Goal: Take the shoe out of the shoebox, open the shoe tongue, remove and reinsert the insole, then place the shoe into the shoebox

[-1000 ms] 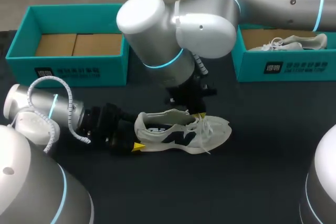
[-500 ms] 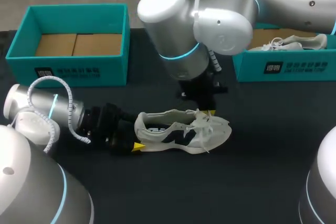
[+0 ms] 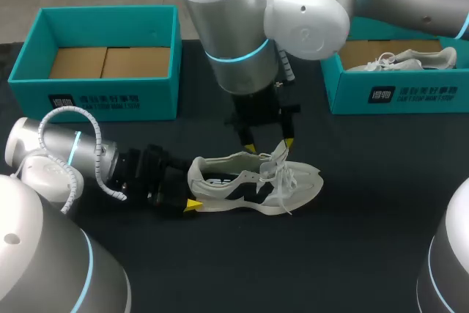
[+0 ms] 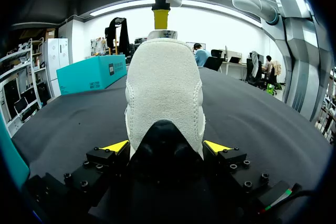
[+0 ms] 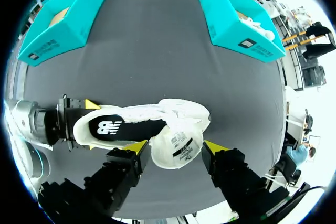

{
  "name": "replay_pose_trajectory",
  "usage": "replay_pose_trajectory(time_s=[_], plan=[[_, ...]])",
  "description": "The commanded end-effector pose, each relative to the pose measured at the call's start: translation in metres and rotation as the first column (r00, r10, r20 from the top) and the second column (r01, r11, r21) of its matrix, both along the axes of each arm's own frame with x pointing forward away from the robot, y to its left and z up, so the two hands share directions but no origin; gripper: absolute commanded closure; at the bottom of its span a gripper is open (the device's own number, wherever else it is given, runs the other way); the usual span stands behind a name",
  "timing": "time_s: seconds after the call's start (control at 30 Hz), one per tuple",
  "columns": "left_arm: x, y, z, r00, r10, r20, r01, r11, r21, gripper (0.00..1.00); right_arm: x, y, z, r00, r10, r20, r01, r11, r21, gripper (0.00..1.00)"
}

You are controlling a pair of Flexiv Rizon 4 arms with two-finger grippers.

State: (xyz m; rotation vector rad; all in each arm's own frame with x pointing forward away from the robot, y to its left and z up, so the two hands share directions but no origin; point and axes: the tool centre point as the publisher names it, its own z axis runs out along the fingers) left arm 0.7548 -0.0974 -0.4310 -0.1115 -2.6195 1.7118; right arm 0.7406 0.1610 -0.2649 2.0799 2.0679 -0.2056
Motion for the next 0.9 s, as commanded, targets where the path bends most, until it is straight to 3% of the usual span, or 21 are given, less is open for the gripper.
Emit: replay_pose_trajectory(time_s=[0.03,0.1,0.2,0.23,0.27,0.3,0.33,0.8,0.87,0.9], plan=[[0.000,0.000,-0.003,1.000,0.001,0.001,-0.001,1.000,0.000,1.00,-0.008,0.037,0.039,0.749,0.659,0.075,-0.663,0.746,0.061,0.00],[0.000,0.000,-0.003,1.000,0.001,0.001,-0.001,1.000,0.000,1.00,-0.014,0.049,0.045,0.556,0.822,0.122,-0.831,0.553,0.057,0.00],[0.000,0.000,-0.003,1.000,0.001,0.001,-0.001,1.000,0.000,1.00,-0.027,0.062,0.049,0.254,0.949,0.187,-0.967,0.253,0.030,0.00],[0.000,0.000,-0.003,1.000,0.001,0.001,-0.001,1.000,0.000,1.00,-0.031,0.063,0.051,0.175,0.958,0.227,-0.984,0.173,0.028,0.00],[0.000,0.000,-0.003,1.000,0.001,0.001,-0.001,1.000,0.000,1.00,-0.032,0.060,0.052,0.152,0.961,0.231,-0.988,0.149,0.034,0.00],[0.000,0.000,-0.003,1.000,0.001,0.001,-0.001,1.000,0.000,1.00,-0.024,0.052,0.051,0.270,0.951,0.150,-0.963,0.262,0.068,0.00],[0.000,0.000,-0.003,1.000,0.001,0.001,-0.001,1.000,0.000,1.00,-0.010,0.041,0.046,0.446,0.894,0.056,-0.892,0.438,0.115,0.00],[0.000,0.000,-0.003,1.000,0.001,0.001,-0.001,1.000,0.000,1.00,-0.010,0.041,0.046,0.446,0.894,0.056,-0.892,0.438,0.115,0.00],[0.000,0.000,-0.003,1.000,0.001,0.001,-0.001,1.000,0.000,1.00,-0.001,0.047,0.042,0.281,0.958,0.060,-0.947,0.267,0.178,0.00],[0.000,0.000,-0.003,1.000,0.001,0.001,-0.001,1.000,0.000,1.00,0.001,0.050,0.039,0.231,0.972,0.043,-0.952,0.217,0.217,0.00]])
